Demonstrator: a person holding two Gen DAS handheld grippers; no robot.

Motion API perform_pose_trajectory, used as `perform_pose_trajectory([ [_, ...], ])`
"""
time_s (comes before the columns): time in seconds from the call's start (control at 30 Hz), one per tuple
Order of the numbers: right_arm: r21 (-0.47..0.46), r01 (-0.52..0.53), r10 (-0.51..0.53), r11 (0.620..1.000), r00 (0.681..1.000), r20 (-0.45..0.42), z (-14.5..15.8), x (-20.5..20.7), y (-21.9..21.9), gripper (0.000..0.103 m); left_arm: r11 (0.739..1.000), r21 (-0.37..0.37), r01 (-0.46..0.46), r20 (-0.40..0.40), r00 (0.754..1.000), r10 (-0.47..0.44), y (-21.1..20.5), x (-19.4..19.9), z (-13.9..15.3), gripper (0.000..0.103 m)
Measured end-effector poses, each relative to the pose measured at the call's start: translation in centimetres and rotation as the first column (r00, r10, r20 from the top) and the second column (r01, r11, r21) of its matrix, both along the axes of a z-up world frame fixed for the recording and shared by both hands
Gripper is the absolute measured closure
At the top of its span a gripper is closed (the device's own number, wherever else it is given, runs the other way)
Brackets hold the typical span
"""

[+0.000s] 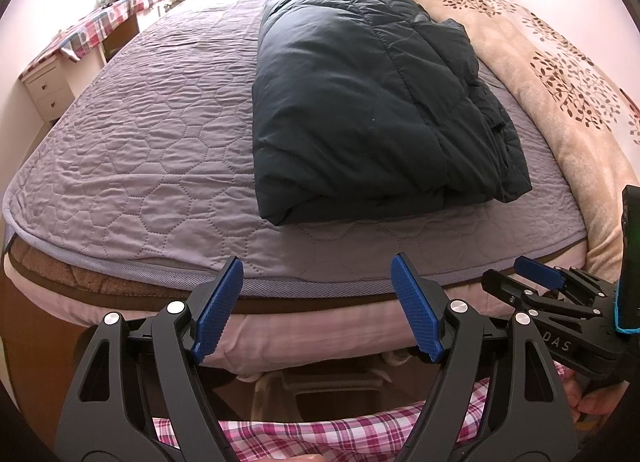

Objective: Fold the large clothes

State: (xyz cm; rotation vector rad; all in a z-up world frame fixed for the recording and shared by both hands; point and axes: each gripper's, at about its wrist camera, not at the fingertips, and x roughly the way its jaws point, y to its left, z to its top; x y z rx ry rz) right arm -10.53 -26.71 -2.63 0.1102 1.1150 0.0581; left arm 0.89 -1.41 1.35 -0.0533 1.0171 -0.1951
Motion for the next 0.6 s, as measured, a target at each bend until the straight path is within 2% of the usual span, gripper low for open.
perform_pose_trajectory([
  [0.6,0.005,-0.001,0.001,1.000,1.000,-0.013,-0.20,-0.07,-0.17,0.045,1.000,0.007,-0.011,-0.025,1.000,0.011,0.05,0.19,-0.44,0.028],
])
